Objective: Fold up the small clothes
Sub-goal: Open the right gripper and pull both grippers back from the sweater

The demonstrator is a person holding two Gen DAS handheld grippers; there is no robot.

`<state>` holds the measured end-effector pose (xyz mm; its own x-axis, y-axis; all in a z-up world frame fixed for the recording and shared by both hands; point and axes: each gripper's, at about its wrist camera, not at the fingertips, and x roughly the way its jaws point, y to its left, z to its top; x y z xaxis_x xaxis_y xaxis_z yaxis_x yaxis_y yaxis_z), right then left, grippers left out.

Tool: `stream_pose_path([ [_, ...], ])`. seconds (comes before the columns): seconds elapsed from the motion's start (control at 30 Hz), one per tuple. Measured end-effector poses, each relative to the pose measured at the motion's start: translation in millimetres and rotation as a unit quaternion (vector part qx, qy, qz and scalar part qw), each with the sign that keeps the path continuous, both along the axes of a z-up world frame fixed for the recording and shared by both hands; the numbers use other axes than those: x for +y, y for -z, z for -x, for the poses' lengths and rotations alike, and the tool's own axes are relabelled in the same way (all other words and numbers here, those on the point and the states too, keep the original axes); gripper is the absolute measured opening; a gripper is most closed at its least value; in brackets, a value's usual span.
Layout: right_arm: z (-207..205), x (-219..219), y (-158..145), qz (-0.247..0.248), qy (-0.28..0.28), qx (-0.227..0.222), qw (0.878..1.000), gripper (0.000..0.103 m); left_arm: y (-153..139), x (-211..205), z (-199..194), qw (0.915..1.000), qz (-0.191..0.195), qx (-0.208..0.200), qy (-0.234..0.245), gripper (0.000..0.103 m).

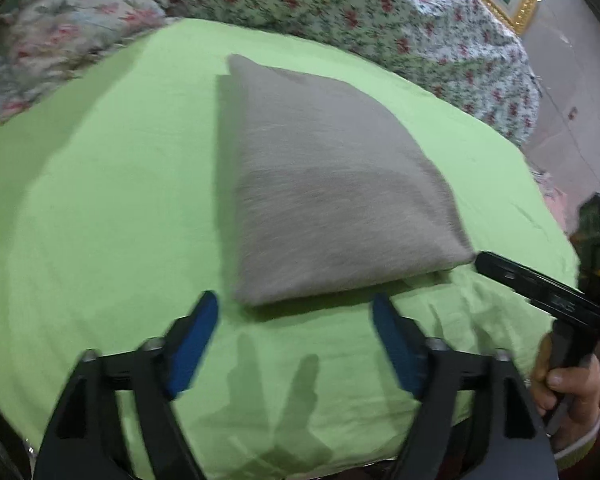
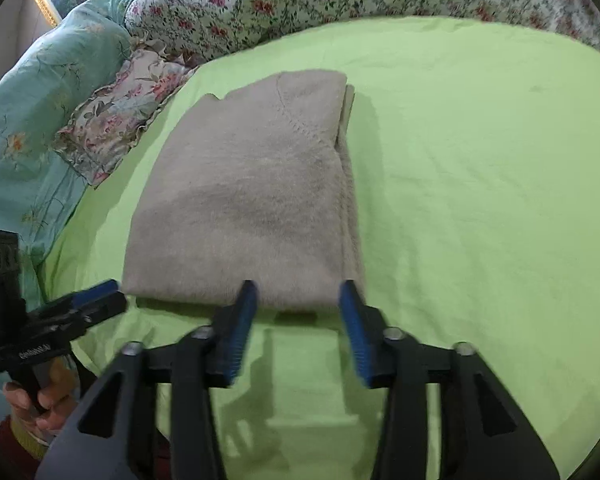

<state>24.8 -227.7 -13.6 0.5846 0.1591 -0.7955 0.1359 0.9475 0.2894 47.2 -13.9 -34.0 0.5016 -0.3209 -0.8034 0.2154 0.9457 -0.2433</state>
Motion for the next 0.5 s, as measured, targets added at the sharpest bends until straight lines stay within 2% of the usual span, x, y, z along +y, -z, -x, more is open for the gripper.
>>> stream_pose_path([
  [0.03, 4, 2, -1, 0.006, 0.002, -0.003, 1.0, 0.075, 0, 3, 5, 0.9999, -0.008, 0.0, -0.008, 0.09],
  [0.13, 23, 4, -4, 0.013, 0.003, -0.012, 1.0, 0.086, 3, 14, 19, 0.9989, -0.041, 0.004, -0.023, 0.094],
  [0.27, 45, 6, 3, 0.012, 0.002, -0.008, 1.0, 0.09, 7, 24, 40, 0.9943, -0.096, -0.004, -0.048, 0.102],
  [0.5, 68, 4, 17, 0.007, 0.006, 0.016, 1.0, 0.091, 15, 22, 66, 0.9862, -0.16, -0.007, -0.041, 0.102],
])
